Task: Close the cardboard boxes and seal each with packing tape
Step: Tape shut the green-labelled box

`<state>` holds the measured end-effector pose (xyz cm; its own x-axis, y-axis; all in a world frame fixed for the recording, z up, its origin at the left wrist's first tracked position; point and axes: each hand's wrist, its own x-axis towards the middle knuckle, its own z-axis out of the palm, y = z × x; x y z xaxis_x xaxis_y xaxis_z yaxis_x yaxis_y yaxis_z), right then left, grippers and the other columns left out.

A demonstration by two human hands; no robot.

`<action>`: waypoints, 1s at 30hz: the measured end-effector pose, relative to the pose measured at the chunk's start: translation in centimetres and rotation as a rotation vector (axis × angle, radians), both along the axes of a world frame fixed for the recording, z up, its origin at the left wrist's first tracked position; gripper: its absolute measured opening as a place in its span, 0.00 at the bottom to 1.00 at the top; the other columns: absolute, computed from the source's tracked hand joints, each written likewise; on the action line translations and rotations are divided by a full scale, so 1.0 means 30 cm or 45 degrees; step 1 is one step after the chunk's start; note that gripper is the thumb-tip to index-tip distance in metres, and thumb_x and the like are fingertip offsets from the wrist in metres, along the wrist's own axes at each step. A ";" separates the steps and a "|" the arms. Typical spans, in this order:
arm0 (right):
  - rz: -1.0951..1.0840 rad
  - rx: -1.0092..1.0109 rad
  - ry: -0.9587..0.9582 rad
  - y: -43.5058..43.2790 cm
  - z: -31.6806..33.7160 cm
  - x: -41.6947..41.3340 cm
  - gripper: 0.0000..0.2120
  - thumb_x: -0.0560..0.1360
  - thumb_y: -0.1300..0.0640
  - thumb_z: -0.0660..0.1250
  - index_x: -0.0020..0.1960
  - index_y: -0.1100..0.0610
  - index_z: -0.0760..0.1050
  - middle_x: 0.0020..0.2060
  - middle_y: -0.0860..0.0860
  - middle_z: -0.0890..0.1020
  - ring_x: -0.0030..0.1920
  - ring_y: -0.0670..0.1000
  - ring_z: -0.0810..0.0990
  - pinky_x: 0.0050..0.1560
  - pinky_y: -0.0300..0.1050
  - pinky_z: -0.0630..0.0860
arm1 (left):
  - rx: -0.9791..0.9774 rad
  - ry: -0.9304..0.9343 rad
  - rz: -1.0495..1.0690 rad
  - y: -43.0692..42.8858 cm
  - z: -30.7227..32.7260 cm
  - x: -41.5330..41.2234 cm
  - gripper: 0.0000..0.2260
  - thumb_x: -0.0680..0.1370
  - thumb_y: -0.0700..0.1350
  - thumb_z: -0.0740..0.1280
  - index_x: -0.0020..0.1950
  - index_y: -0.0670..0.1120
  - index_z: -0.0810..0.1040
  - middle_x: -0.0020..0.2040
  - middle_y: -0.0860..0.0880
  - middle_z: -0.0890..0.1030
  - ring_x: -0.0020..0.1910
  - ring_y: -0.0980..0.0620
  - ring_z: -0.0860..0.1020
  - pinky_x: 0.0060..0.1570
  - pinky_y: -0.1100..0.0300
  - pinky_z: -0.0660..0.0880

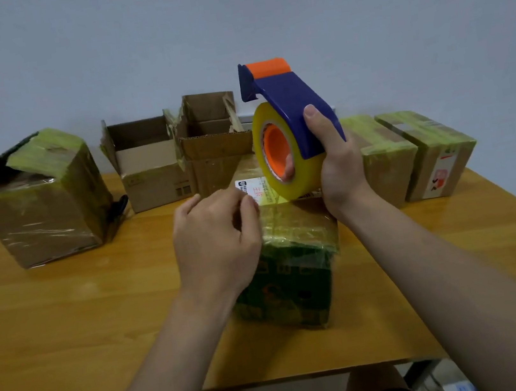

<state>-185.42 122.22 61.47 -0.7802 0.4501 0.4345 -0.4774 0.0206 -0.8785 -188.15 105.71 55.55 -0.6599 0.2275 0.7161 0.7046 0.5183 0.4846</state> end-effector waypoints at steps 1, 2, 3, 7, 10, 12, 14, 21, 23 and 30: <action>-0.018 0.000 0.010 0.002 -0.002 0.000 0.10 0.84 0.51 0.63 0.49 0.49 0.83 0.42 0.48 0.86 0.43 0.49 0.84 0.46 0.45 0.80 | -0.142 0.064 0.062 0.008 0.023 0.015 0.11 0.82 0.49 0.64 0.44 0.52 0.84 0.39 0.59 0.81 0.39 0.61 0.73 0.57 0.52 0.75; -0.025 -0.006 0.014 0.003 -0.003 0.001 0.10 0.84 0.52 0.62 0.50 0.50 0.82 0.42 0.48 0.86 0.43 0.49 0.84 0.46 0.45 0.80 | -0.204 0.117 0.064 0.024 0.043 0.039 0.12 0.82 0.51 0.64 0.42 0.52 0.83 0.37 0.58 0.79 0.36 0.61 0.71 0.49 0.56 0.73; -0.025 -0.010 0.017 0.005 -0.007 0.001 0.10 0.84 0.51 0.62 0.51 0.50 0.82 0.42 0.48 0.86 0.43 0.49 0.84 0.46 0.45 0.80 | -0.213 0.166 0.017 0.045 0.053 0.068 0.14 0.82 0.52 0.64 0.39 0.51 0.81 0.35 0.57 0.78 0.33 0.60 0.70 0.40 0.59 0.70; 0.000 -0.055 0.030 0.023 -0.025 0.004 0.10 0.83 0.50 0.61 0.55 0.51 0.80 0.46 0.49 0.86 0.47 0.50 0.84 0.48 0.48 0.81 | -0.123 0.404 -0.092 0.153 0.003 0.115 0.19 0.85 0.53 0.62 0.38 0.47 0.81 0.35 0.51 0.79 0.34 0.52 0.74 0.34 0.60 0.62; -0.008 -0.112 0.033 0.039 -0.029 0.013 0.11 0.82 0.49 0.62 0.57 0.53 0.79 0.46 0.48 0.86 0.47 0.49 0.84 0.47 0.44 0.81 | -0.188 0.512 -0.025 0.188 -0.022 0.102 0.21 0.86 0.56 0.59 0.42 0.47 0.80 0.38 0.47 0.79 0.37 0.47 0.76 0.36 0.57 0.63; 0.008 -0.090 0.028 0.035 -0.028 0.016 0.13 0.80 0.47 0.62 0.56 0.53 0.80 0.45 0.49 0.86 0.46 0.49 0.83 0.48 0.45 0.80 | -0.238 0.532 -0.054 0.179 -0.026 0.097 0.22 0.85 0.61 0.58 0.43 0.47 0.78 0.39 0.46 0.78 0.38 0.47 0.75 0.37 0.56 0.66; 0.013 -0.050 0.016 0.031 -0.029 0.010 0.13 0.78 0.46 0.63 0.56 0.52 0.79 0.45 0.49 0.86 0.47 0.50 0.83 0.49 0.47 0.80 | -0.321 0.544 -0.046 0.167 -0.029 0.097 0.25 0.83 0.67 0.57 0.45 0.47 0.76 0.41 0.45 0.78 0.40 0.46 0.75 0.39 0.54 0.68; 0.072 -0.120 -0.007 0.057 -0.025 0.008 0.19 0.78 0.45 0.63 0.61 0.56 0.79 0.51 0.55 0.86 0.52 0.55 0.83 0.55 0.55 0.79 | -0.493 0.534 0.015 0.167 -0.022 0.104 0.25 0.80 0.69 0.58 0.49 0.47 0.76 0.44 0.44 0.75 0.43 0.44 0.74 0.42 0.51 0.70; 0.086 -0.119 -0.030 0.060 -0.022 0.009 0.20 0.78 0.44 0.63 0.63 0.56 0.78 0.52 0.55 0.85 0.52 0.55 0.84 0.55 0.54 0.80 | -0.530 0.515 0.020 0.167 -0.019 0.106 0.28 0.78 0.73 0.58 0.50 0.48 0.77 0.45 0.44 0.76 0.44 0.44 0.74 0.43 0.50 0.72; 0.095 -0.114 -0.047 0.066 -0.025 0.007 0.18 0.79 0.45 0.62 0.62 0.55 0.78 0.50 0.53 0.86 0.51 0.53 0.84 0.52 0.50 0.81 | -0.520 0.336 0.092 0.197 0.007 0.144 0.22 0.71 0.66 0.69 0.51 0.50 0.75 0.45 0.47 0.75 0.46 0.45 0.74 0.46 0.50 0.72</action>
